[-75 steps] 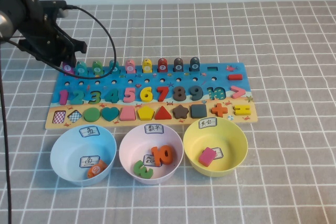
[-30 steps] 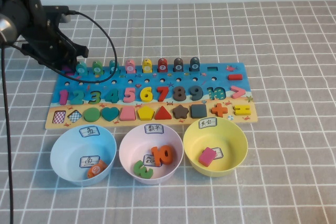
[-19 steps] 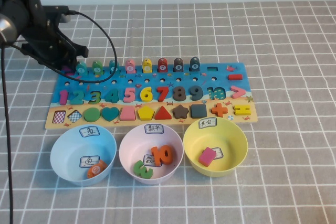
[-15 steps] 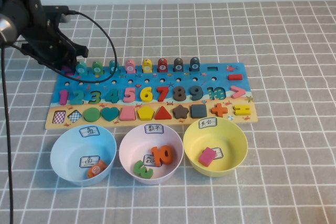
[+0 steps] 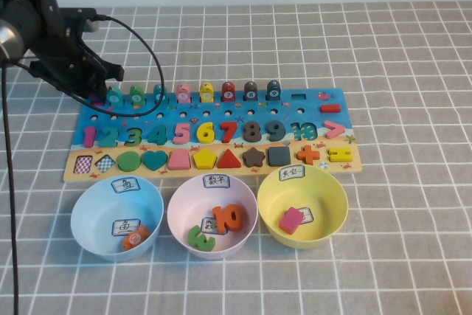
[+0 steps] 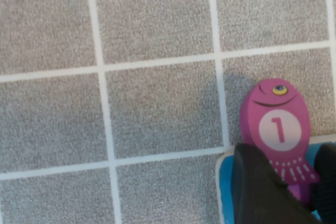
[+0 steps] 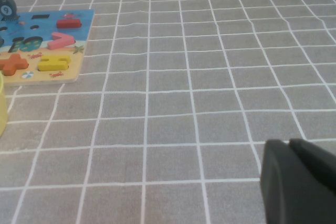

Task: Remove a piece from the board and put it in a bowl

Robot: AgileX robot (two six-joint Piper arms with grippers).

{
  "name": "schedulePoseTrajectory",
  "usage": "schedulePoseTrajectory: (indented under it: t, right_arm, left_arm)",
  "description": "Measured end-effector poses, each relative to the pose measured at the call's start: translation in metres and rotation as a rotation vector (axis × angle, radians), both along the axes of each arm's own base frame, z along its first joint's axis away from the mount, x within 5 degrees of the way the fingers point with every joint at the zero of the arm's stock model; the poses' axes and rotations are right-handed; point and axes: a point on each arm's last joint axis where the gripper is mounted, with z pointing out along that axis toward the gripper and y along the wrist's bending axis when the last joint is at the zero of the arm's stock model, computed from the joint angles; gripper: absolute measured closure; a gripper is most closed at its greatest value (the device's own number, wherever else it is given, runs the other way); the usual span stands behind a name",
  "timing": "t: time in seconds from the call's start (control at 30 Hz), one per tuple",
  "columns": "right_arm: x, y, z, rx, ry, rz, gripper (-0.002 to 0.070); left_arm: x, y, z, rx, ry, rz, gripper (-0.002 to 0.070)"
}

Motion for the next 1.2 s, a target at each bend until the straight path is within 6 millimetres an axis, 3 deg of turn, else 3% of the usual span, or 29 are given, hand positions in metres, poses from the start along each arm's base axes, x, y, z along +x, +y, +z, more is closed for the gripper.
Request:
schedulePoseTrajectory:
  t: [0.43, 0.83, 0.97, 1.2]
  right_arm:
    - [0.0, 0.0, 0.0, 0.0, 0.0, 0.0, 0.0694]
    - [0.0, 0.0, 0.0, 0.0, 0.002, 0.0, 0.0694]
    - [0.0, 0.0, 0.0, 0.0, 0.002, 0.0, 0.0694]
    - [0.0, 0.0, 0.0, 0.0, 0.002, 0.0, 0.0694]
  left_arm:
    - [0.0, 0.001, 0.0, 0.013, 0.001, -0.002, 0.049]
    - [-0.009, 0.003, 0.036, 0.034, -0.033, -0.006, 0.0491]
    - [-0.019, 0.004, 0.053, 0.036, -0.01, -0.007, 0.0491]
    - [-0.053, 0.004, 0.116, 0.082, -0.02, -0.019, 0.0491]
